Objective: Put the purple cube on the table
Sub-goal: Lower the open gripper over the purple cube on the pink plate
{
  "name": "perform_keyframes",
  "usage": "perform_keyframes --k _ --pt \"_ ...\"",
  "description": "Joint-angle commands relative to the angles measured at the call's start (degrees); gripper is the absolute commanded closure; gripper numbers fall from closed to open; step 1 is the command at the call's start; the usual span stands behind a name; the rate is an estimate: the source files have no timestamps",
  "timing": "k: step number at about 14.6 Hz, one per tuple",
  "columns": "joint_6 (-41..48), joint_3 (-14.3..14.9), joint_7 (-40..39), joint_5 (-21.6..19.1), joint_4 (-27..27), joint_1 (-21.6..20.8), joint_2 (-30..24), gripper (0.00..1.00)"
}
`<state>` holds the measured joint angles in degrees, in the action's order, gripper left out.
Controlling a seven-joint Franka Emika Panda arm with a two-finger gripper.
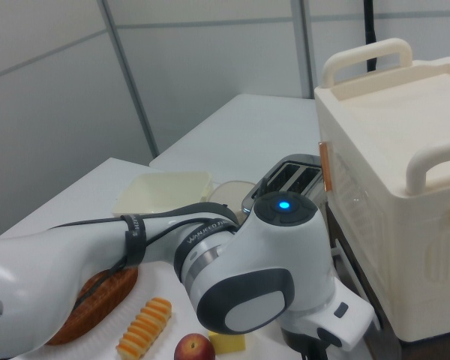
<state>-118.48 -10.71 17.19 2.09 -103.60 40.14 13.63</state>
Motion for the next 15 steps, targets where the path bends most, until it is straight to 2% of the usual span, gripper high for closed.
perform_keyframes --k 1,9,15 --pt "-1.2 0.6 1.3 0.1 -0.6 -0.3 0.2 0.0" --pt "-1.3 4.3 0.7 3.3 -0.7 -0.3 1.4 0.0" --pt "-2.8 4.5 0.7 4.9 -0.8 -0.3 3.4 0.0"
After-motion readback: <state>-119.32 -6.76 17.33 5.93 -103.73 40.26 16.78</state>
